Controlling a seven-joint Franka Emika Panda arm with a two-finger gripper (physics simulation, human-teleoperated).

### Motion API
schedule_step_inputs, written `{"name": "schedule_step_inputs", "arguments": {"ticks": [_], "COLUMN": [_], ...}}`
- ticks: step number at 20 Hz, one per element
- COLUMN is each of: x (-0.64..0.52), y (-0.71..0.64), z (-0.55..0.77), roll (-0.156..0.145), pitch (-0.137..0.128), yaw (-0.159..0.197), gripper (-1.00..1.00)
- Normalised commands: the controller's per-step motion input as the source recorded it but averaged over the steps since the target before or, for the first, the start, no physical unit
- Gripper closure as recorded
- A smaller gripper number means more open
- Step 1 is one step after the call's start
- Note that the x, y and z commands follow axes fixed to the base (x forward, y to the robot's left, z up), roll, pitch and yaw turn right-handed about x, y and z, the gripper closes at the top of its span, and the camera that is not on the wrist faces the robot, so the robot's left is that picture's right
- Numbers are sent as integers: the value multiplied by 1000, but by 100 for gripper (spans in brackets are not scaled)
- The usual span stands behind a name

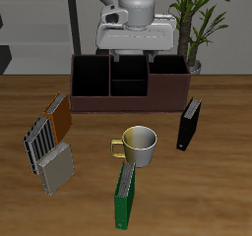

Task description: Place the striped book into the back desk caddy's front compartment

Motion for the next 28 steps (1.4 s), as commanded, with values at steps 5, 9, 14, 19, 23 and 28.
{"name": "schedule_step_inputs", "arguments": {"ticks": [5, 9, 14, 19, 23, 28], "x": [11, 119, 274, 294, 189, 196], "y": [218, -187, -457, -635, -506, -492], "z": [160, 203, 137, 188, 55, -42], "roll": [7, -13, 1, -2, -7, -9], "pitch": [-34, -41, 2, -37, -26, -15], "yaw": [25, 57, 8, -17, -42, 11], "gripper": [-100, -100, -100, -100, -100, -100]}}
